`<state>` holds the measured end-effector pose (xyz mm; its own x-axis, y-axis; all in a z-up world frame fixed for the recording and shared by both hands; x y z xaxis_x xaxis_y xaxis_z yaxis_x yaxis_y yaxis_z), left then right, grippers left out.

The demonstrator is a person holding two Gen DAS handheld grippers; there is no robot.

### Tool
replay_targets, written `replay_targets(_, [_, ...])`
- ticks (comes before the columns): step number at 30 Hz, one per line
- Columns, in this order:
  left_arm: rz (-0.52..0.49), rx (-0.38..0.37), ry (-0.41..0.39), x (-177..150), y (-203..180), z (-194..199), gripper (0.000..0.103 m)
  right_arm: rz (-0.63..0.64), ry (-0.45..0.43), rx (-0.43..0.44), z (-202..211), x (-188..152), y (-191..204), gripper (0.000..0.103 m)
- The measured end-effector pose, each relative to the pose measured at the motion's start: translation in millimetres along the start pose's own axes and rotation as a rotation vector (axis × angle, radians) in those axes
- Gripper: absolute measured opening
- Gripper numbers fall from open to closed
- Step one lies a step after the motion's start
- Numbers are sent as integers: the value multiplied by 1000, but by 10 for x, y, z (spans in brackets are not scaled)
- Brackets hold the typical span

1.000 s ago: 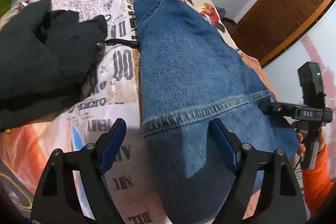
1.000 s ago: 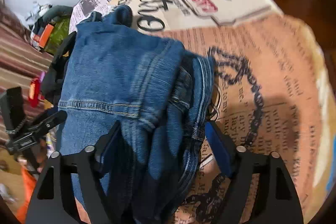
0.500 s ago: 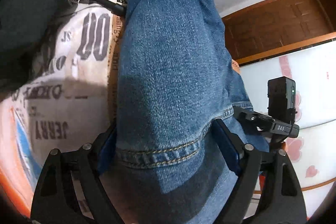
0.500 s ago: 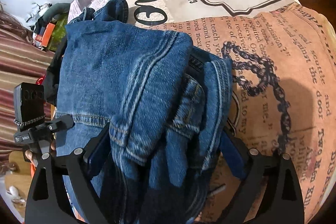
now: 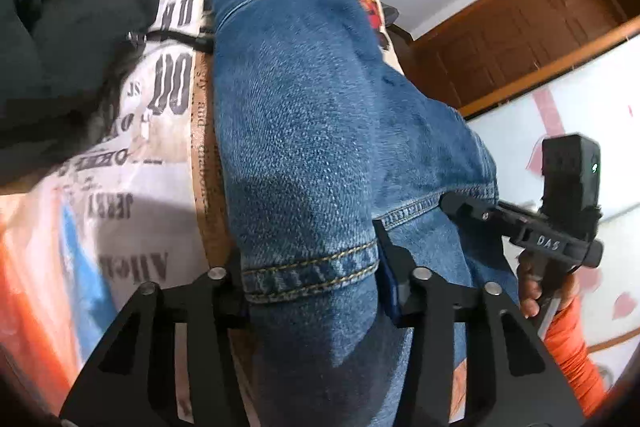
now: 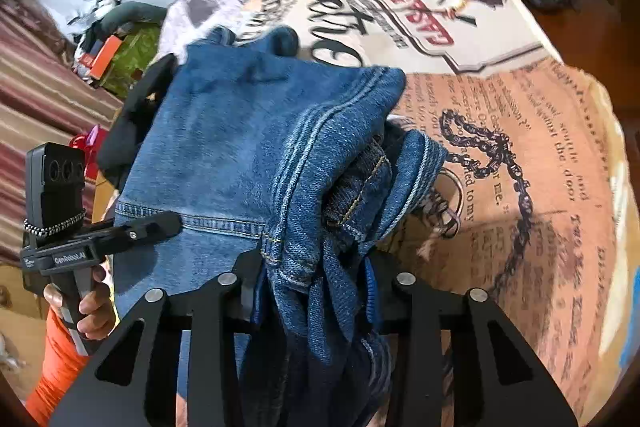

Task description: Fold large clothes

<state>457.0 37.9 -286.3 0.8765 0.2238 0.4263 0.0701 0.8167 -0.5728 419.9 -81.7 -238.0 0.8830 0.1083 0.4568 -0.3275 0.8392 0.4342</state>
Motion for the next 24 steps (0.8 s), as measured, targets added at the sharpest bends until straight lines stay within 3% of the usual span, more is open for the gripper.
replay_targets(4, [-51, 7, -66, 51, -205, 369, 45, 20, -41, 24, 247, 57, 258, 32])
replay_targets(11, [-132, 9, -279, 424, -438, 1439, 44, 97, -176, 91, 615, 510, 1025, 32])
replay_targets(17, [-142, 49, -432, 712, -152, 2321, 44, 198, -264, 179, 593, 879, 1866, 32])
replay_targets(24, [-134, 168, -517, 1165, 519, 2847, 44, 244, -262, 245, -27, 1277, 2498, 32])
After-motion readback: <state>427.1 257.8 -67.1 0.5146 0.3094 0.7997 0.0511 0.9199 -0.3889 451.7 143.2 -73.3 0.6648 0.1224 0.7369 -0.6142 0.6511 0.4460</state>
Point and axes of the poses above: each gripper's, at about its wrist camera, not at the fingertips, and z roughly against the way its jaws point, y to its left, x to its top, the point moved 9 cm from there along -z, roughly the way its jaws point, and after that the axes turned 9 degrees about -y, right-handed, at the moved point
